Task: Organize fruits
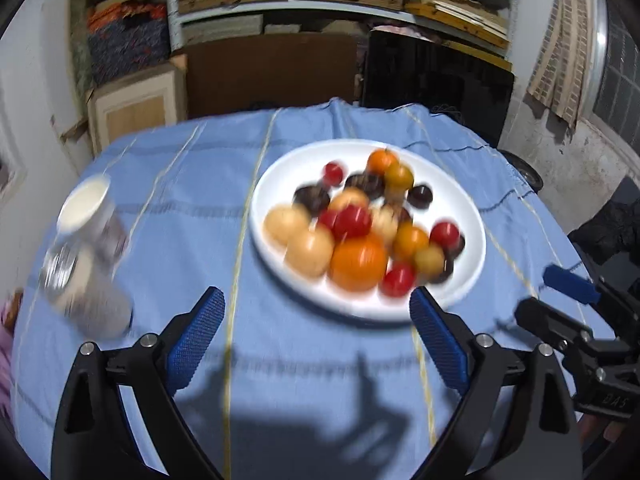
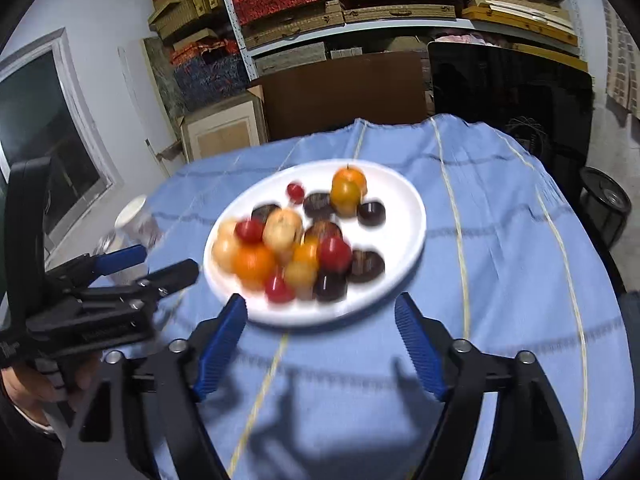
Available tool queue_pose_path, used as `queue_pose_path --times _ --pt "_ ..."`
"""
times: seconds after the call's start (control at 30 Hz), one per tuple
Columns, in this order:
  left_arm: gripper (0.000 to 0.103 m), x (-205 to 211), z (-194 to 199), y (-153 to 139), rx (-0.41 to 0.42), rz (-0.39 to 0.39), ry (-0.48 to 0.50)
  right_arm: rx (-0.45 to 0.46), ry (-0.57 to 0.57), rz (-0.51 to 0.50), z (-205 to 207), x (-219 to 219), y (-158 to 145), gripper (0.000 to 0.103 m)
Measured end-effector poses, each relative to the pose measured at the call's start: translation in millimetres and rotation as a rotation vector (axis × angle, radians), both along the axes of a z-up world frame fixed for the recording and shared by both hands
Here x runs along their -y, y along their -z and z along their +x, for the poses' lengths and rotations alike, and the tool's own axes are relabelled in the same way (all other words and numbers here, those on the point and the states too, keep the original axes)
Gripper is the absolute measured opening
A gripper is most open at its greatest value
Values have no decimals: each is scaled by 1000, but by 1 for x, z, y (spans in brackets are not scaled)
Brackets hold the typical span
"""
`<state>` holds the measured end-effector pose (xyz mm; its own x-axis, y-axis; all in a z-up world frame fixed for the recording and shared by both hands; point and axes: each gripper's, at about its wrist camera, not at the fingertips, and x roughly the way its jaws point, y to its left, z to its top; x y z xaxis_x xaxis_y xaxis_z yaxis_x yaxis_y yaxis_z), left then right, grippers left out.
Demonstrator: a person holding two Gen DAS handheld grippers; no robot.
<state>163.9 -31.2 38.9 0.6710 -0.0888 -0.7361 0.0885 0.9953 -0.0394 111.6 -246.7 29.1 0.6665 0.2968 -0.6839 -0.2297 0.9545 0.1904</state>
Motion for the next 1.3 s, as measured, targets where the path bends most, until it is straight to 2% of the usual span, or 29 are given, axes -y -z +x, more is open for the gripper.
queue_pose_path --times 0.1,0.3,0.57,0.8,1.03,1.3 --pt "93 -17 -36 8 -2 -21 -36 9 36 -67 -31 -4 9 89" --pt "96 -31 -92 22 -38 0 -38 -15 67 -71 -72 -8 19 99" --pt "98 -40 -130 19 -25 -17 -50 -5 77 -105 -96 -18 15 99" --pt "98 -41 -145 13 -13 -15 -50 -5 70 -120 -107 -23 16 99" --pt "98 -34 -151 11 18 24 -64 -18 77 -127 -107 -21 21 99" --pt "98 -27 -150 17 -7 37 -43 -40 75 -131 -106 -19 30 99"
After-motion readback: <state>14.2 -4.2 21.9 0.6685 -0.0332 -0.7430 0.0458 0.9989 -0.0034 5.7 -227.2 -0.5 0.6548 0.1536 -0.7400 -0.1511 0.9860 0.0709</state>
